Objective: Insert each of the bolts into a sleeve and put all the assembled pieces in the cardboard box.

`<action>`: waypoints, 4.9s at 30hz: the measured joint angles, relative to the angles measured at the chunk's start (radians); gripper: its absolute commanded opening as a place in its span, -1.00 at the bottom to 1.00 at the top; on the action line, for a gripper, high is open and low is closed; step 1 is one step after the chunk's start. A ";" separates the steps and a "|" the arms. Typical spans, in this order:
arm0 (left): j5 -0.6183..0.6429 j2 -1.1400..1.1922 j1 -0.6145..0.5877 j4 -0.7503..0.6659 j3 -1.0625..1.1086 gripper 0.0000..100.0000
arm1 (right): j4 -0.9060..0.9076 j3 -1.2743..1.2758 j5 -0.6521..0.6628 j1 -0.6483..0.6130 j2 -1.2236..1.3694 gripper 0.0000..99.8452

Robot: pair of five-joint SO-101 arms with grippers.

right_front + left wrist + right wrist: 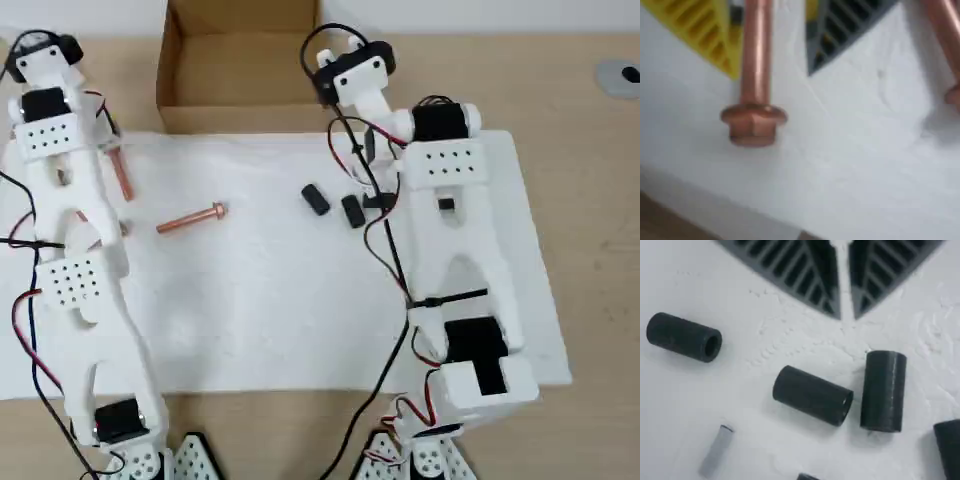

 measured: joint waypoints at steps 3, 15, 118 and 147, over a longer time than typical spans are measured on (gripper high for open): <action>0.006 0.044 0.000 -0.025 0.000 -0.80 | -0.003 0.000 0.000 0.000 0.000 -0.98; 0.043 0.097 0.005 -0.038 -0.011 -0.80 | -0.003 0.000 0.000 0.000 0.000 -0.98; 0.046 -0.838 0.048 0.236 0.557 -0.99 | 0.304 -0.865 0.060 -0.265 0.864 -0.53; 0.046 -0.838 0.048 0.236 0.557 -0.99 | 0.301 -0.881 0.031 -0.229 0.973 -0.98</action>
